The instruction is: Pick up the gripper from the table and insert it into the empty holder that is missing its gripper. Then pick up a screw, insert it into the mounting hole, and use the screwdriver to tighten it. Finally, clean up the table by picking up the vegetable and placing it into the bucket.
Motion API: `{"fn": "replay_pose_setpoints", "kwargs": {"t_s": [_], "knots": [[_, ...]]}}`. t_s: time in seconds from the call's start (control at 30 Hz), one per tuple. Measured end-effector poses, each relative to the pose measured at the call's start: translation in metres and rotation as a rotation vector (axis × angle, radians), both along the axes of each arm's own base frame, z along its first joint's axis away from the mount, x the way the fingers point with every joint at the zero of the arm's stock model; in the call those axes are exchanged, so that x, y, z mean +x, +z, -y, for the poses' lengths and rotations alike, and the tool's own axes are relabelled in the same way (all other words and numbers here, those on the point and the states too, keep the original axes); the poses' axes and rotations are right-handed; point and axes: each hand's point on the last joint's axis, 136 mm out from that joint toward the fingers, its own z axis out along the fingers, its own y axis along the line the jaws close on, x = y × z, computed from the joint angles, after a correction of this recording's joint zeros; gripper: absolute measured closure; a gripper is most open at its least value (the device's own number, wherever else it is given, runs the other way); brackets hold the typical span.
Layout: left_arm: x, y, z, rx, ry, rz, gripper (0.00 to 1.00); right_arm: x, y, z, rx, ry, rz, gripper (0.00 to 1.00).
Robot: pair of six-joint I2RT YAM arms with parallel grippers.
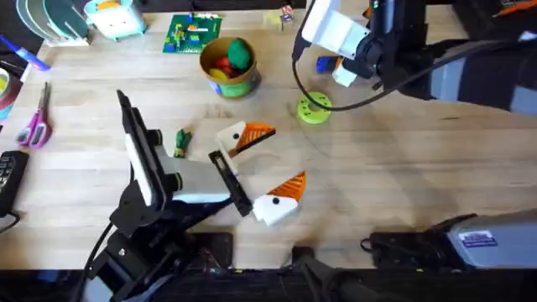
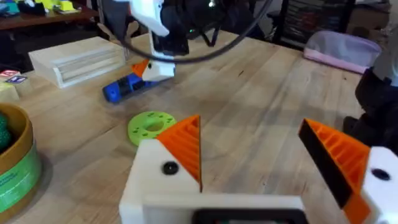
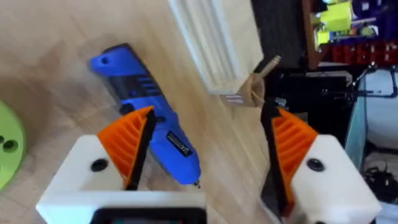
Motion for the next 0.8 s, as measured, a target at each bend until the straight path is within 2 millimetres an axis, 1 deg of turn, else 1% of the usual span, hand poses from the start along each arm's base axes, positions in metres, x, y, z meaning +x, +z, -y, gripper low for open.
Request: {"fn": "replay_pose_setpoints", "kwargs": {"t_s": [0.13,0.23,0.33,0.4,0.47,0.53,0.6,0.7,0.8], "knots": [[0.000,0.000,0.000,0.000,0.000,0.000,0.008,-0.012,0.047,0.001,0.153,-0.091,0.091,0.011],[0.001,0.000,0.000,0.000,0.004,0.001,0.008,-0.022,0.075,-0.003,0.276,-0.133,0.146,0.010],[0.003,0.005,-0.002,-0.013,0.020,0.019,0.009,-0.033,0.097,-0.010,0.377,-0.149,0.182,0.010],[0.007,0.013,-0.005,-0.023,0.052,0.035,0.008,-0.038,0.105,-0.016,0.419,-0.147,0.197,0.010],[0.013,0.018,-0.014,-0.002,0.116,0.012,0.008,-0.042,0.111,-0.022,0.449,-0.138,0.204,0.011],[0.019,0.034,-0.030,0.025,0.213,-0.010,0.008,-0.045,0.114,-0.030,0.468,-0.125,0.205,0.009],[0.022,0.058,-0.049,0.047,0.315,-0.020,0.008,-0.048,0.114,-0.036,0.479,-0.114,0.200,0.010],[0.024,0.099,-0.083,0.093,0.480,-0.042,0.008,-0.051,0.113,-0.045,0.487,-0.097,0.193,0.010],[0.024,0.127,-0.114,0.209,0.621,-0.084,0.009,-0.053,0.113,-0.051,0.492,-0.083,0.189,0.011]]}}
